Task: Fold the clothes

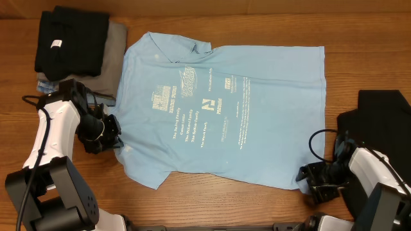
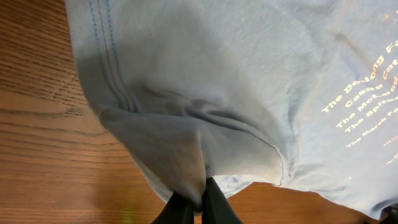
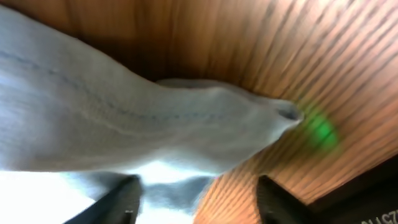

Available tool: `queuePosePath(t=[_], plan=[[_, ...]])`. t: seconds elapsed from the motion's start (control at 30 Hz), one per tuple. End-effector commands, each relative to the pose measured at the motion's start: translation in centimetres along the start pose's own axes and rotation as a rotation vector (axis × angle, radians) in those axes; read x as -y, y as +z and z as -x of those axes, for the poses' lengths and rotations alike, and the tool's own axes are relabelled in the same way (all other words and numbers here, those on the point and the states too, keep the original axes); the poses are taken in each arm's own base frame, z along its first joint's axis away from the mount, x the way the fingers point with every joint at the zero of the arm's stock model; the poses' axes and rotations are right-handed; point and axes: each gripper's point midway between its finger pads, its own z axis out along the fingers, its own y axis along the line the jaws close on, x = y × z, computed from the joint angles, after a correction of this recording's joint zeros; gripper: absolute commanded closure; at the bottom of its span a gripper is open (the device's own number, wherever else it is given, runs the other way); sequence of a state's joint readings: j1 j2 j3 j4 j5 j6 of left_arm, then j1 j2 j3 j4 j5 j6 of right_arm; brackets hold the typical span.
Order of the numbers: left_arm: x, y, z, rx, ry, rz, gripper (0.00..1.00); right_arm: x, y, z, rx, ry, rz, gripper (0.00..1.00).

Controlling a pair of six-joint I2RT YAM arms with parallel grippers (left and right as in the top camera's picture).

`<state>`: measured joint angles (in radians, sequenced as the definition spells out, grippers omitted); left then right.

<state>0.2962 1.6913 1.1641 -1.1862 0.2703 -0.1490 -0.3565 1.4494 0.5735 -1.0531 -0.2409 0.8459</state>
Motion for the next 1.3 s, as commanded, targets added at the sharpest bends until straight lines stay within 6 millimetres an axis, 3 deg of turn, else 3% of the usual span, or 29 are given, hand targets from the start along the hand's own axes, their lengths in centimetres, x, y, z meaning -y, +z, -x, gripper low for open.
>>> queuePosePath(t=[0.0, 0.2, 0.33, 0.43, 0.67, 0.77, 1.07, 1.27], plan=[[0.4, -0.6, 0.4, 0.018, 0.043, -0.014, 0.92, 2.1, 2.1, 0.3, 0.016, 0.03, -0.083, 0.39], [0.4, -0.6, 0.4, 0.018, 0.043, -0.014, 0.92, 2.0, 2.0, 0.3, 0.016, 0.024, -0.083, 0.78], [0.4, -0.6, 0.4, 0.017, 0.046, -0.013, 0.92, 1.9, 1.6, 0.6, 0.031, 0.01, -0.088, 0.88], [0.4, -0.6, 0.3, 0.014, 0.05, -0.013, 0.92, 1.4, 0.1, 1.7, 0.085, -0.017, -0.106, 0.96], [0.3, -0.6, 0.0, 0.005, 0.049, -0.012, 0.93, -0.4, -4.8, 3.5, 0.216, -0.055, -0.095, 0.95], [0.4, -0.8, 0.1, 0.005, 0.05, -0.012, 0.94, -1.4, -6.2, 3.8, 0.244, -0.076, -0.059, 0.88], [0.7, -1.8, 0.4, 0.018, 0.061, -0.013, 0.93, -0.7, -5.6, 3.4, 0.221, -0.08, -0.082, 0.63], [0.7, -1.8, 0.4, 0.018, 0.067, -0.013, 0.93, 1.0, -2.4, 1.5, 0.114, -0.012, -0.094, 0.61]])
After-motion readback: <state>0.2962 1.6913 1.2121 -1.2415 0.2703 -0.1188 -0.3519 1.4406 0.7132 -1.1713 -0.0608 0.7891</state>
